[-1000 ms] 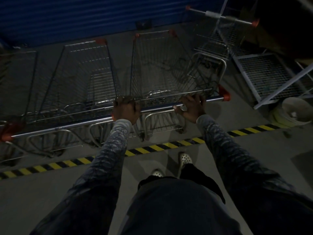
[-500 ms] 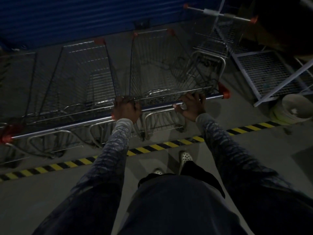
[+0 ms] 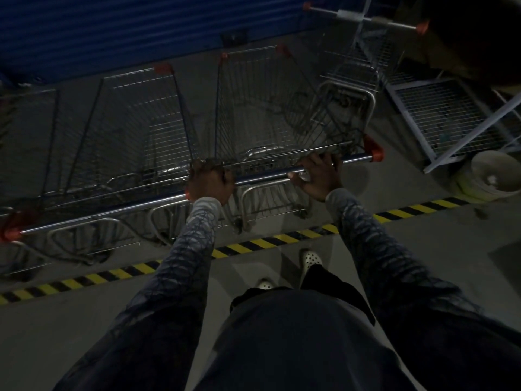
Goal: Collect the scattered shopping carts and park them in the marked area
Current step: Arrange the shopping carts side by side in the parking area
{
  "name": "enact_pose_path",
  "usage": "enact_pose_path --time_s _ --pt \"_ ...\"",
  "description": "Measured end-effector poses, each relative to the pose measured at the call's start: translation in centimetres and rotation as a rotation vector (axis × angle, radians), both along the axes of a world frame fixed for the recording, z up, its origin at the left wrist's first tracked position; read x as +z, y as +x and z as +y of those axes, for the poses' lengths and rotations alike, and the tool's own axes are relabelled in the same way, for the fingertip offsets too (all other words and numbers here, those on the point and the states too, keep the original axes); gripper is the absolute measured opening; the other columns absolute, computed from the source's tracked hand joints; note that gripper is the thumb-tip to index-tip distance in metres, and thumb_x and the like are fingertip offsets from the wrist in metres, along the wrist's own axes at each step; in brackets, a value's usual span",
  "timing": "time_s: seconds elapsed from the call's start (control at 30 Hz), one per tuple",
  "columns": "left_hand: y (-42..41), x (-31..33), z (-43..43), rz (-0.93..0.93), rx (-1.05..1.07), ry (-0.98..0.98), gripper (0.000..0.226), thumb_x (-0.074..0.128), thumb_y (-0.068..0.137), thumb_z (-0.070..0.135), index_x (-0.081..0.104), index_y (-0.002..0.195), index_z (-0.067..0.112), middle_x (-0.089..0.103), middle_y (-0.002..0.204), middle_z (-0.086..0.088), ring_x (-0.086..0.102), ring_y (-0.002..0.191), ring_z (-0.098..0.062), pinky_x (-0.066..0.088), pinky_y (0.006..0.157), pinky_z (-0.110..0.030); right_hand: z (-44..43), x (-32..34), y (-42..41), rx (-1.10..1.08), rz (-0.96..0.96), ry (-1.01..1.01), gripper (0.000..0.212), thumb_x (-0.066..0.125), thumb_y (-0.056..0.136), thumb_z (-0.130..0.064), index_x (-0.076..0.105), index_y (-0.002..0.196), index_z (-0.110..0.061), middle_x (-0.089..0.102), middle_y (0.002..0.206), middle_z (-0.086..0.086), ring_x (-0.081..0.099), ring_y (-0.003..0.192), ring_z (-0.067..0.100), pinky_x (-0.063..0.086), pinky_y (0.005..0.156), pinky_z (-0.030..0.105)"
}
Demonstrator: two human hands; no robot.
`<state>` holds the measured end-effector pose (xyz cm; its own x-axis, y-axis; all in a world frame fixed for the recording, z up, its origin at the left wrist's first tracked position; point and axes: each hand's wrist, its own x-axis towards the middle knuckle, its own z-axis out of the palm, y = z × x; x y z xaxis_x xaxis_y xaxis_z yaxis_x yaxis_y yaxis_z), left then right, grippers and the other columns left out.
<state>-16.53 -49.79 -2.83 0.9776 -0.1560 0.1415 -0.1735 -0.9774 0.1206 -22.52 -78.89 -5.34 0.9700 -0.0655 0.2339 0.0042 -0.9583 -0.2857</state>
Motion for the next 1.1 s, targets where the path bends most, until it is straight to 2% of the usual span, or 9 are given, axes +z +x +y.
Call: enact_pose_path --time_s 0.23,0.6,0.83,0.97,1.1 --pt "-0.4 0.6 -0.2 -0.030 0.005 -0.038 0.043 0.043 0.092 0.043 0.074 0.095 0.013 0.068 0.106 -0.011 0.054 0.109 -0.039 0.051 0.084 -0.043 0.2 -0.4 -0.1 -0.031 -0.043 -0.025 0.058 0.042 0.087 -0.072 0.070 0.103 -0.023 0.065 0.112 -0.003 0.054 0.107 0.029 0.025 0.100 0.042" --pt "-0.2 0.1 -0.2 -0.008 0.031 -0.008 0.043 0.044 0.089 0.046 0.072 0.086 0.013 0.066 0.100 -0.011 0.051 0.108 -0.038 0.052 0.078 -0.044 0.3 0.1 -0.9 -0.009 -0.090 0.003 0.051 0.043 0.088 -0.071 0.069 0.104 -0.030 0.064 0.111 -0.006 0.052 0.108 0.027 0.022 0.097 0.037" --pt "-0.3 -0.3 -0.5 -0.026 0.010 -0.010 0.047 0.042 0.091 0.045 0.074 0.088 0.010 0.068 0.103 -0.012 0.052 0.108 -0.038 0.049 0.086 -0.045 -0.2 0.0 -0.9 0.005 -0.111 0.016 0.049 0.046 0.087 -0.070 0.069 0.100 -0.030 0.066 0.111 -0.007 0.054 0.108 0.028 0.024 0.095 0.038" --pt "-0.4 -0.4 -0.7 -0.049 -0.013 0.009 0.046 0.043 0.091 0.042 0.075 0.081 0.009 0.069 0.097 -0.014 0.053 0.105 -0.038 0.044 0.096 -0.048 -0.6 0.1 -0.8 0.001 -0.121 0.006 0.049 0.047 0.086 -0.070 0.070 0.098 -0.029 0.067 0.108 -0.005 0.054 0.107 0.029 0.026 0.095 0.039" --pt "-0.4 -0.5 -0.8 -0.066 -0.014 0.012 0.043 0.047 0.090 0.040 0.075 0.082 0.008 0.069 0.097 -0.013 0.054 0.103 -0.037 0.042 0.096 -0.047 -1.0 -0.2 -0.5 0.004 -0.101 -0.012 0.052 0.045 0.086 -0.071 0.070 0.098 -0.027 0.067 0.109 -0.003 0.053 0.108 0.029 0.028 0.096 0.041"
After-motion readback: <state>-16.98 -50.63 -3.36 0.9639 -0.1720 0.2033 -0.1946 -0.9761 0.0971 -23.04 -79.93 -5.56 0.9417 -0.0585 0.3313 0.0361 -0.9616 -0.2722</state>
